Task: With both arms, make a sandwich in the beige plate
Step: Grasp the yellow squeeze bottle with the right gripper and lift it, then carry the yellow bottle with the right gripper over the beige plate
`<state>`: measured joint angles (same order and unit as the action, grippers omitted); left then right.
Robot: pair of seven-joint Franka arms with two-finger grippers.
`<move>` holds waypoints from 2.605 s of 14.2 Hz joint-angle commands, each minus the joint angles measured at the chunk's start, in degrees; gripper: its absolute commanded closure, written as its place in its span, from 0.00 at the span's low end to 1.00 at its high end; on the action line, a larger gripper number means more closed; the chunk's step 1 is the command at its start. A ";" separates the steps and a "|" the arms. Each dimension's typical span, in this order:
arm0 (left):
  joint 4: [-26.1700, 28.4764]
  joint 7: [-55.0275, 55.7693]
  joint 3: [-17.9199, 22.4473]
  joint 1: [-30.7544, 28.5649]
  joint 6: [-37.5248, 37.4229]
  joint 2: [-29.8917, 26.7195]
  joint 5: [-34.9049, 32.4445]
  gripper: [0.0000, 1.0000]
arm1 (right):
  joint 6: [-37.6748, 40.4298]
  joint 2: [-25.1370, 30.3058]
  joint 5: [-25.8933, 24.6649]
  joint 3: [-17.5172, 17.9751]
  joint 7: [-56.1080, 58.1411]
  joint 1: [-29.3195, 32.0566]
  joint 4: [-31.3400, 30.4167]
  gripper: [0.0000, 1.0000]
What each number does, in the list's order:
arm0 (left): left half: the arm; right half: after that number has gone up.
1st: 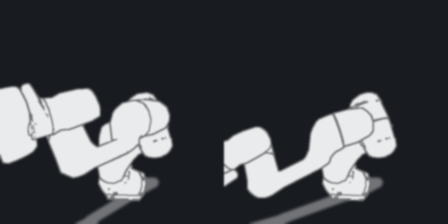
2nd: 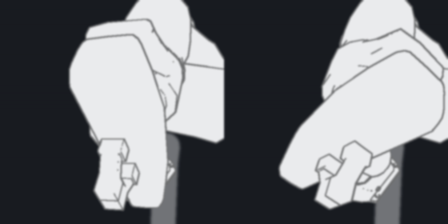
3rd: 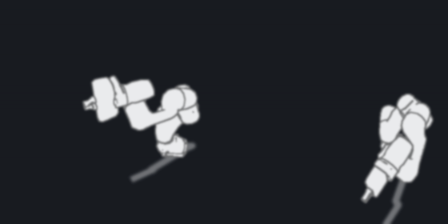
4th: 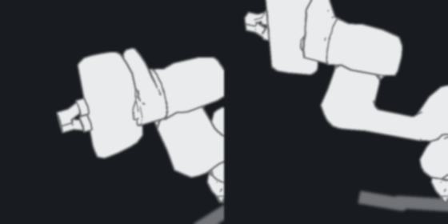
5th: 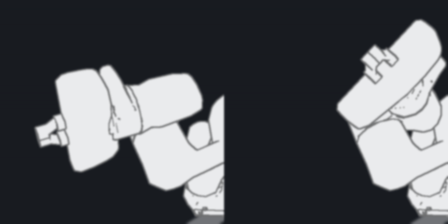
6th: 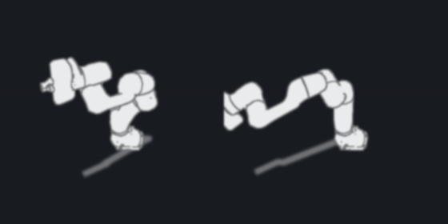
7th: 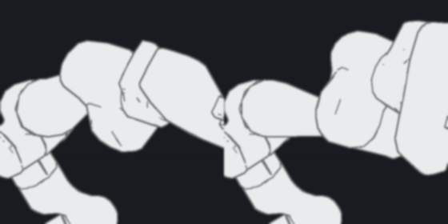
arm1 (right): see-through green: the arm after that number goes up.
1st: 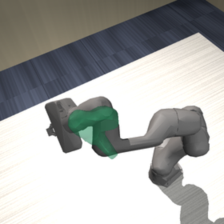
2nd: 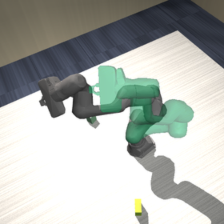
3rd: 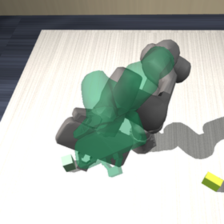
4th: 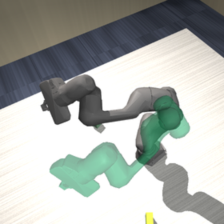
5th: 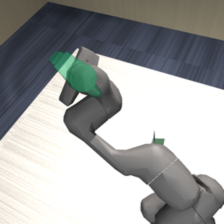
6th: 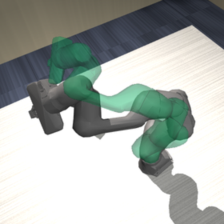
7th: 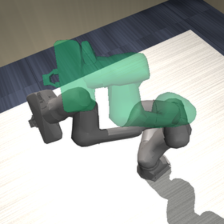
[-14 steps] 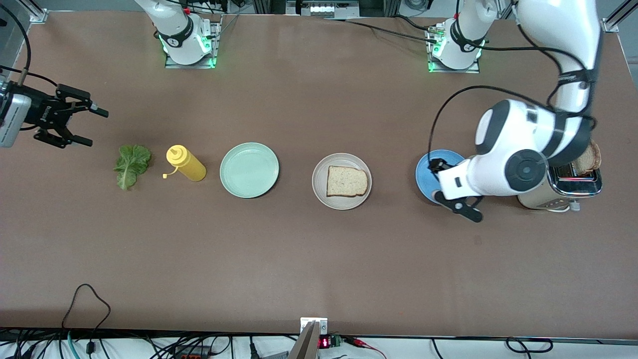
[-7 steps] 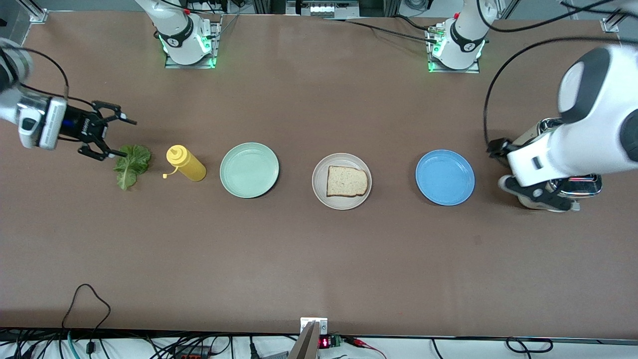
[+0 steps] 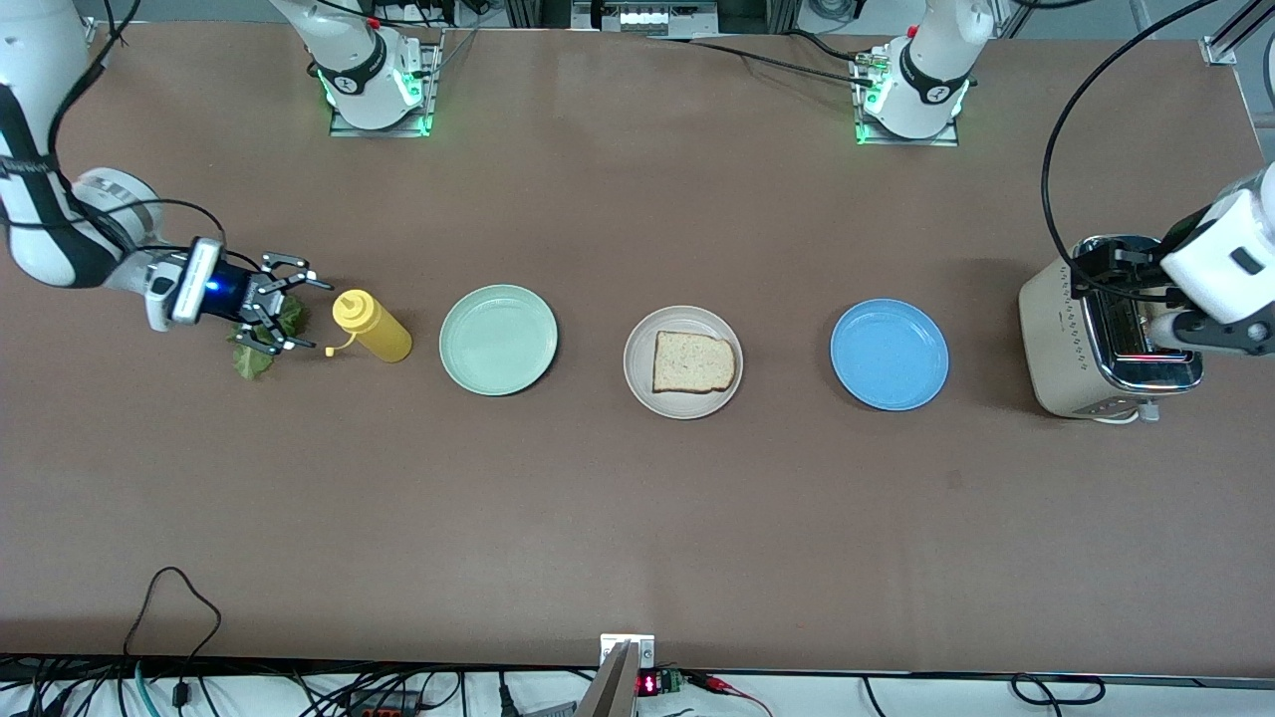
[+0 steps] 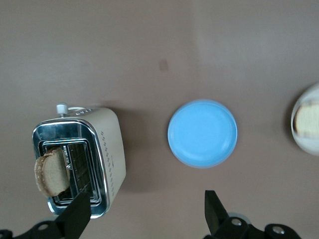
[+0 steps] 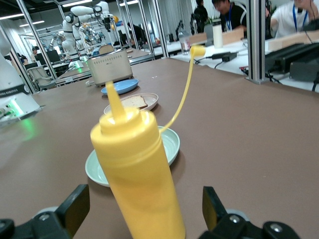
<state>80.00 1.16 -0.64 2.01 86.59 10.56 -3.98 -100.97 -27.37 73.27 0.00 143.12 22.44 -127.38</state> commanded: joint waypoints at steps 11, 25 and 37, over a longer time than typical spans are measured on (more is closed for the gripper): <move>18.52 -2.92 3.18 1.24 7.10 -14.96 2.14 0.00 | 2.89 -7.17 11.11 0.88 17.90 -5.48 1.43 0.00; 17.91 -2.92 2.39 1.24 6.23 -14.69 2.05 0.00 | 2.98 -7.35 12.25 0.88 17.20 -7.76 1.60 0.62; 17.91 -3.10 2.48 0.72 6.23 -14.69 2.14 0.00 | -23.11 3.99 7.52 0.53 -17.66 -25.33 11.35 0.62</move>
<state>97.66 -0.83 1.59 2.71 92.75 -3.53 -0.93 -120.84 -24.70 83.04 1.03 131.21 -0.44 -117.40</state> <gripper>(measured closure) 0.000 0.568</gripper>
